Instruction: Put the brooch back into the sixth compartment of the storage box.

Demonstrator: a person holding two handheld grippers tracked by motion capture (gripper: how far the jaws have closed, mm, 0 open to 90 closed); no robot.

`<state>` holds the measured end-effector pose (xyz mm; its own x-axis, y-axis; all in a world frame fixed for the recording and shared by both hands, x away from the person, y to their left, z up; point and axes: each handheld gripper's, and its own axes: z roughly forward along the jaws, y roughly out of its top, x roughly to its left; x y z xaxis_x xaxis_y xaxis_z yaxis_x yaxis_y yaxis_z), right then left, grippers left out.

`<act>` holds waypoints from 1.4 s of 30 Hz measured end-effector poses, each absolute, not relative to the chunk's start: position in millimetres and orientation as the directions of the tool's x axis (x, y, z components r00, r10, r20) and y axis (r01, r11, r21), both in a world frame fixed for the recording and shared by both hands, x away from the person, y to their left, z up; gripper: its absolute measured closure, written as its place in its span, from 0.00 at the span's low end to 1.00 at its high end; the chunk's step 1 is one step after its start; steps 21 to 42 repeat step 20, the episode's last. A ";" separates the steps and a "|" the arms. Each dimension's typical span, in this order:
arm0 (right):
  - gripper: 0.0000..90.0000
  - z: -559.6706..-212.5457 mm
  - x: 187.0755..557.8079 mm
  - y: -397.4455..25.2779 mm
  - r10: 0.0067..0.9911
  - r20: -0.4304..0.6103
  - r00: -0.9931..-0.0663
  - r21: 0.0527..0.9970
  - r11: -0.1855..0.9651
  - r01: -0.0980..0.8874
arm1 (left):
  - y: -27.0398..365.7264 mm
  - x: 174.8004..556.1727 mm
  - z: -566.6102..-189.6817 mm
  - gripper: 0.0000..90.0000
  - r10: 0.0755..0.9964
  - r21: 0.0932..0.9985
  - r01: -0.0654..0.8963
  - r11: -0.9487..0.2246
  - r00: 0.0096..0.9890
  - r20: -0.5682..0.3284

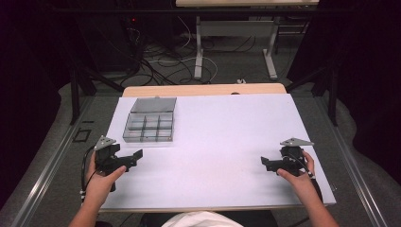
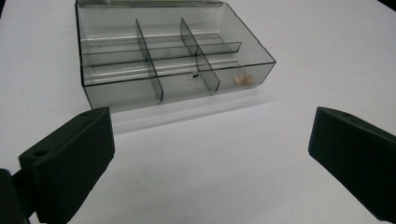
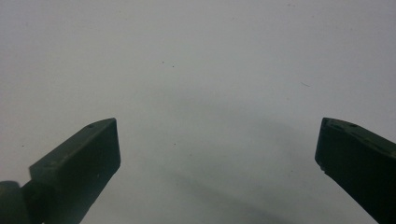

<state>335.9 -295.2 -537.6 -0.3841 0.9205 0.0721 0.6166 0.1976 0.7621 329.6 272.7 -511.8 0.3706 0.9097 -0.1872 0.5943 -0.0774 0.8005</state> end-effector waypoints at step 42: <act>0.00 -541.8 336.9 -296.3 0.922 0.081 -0.377 0.750 0.193 0.632 | 281.8 331.6 -537.9 0.01 0.938 0.767 0.631 -0.117 0.324 -0.123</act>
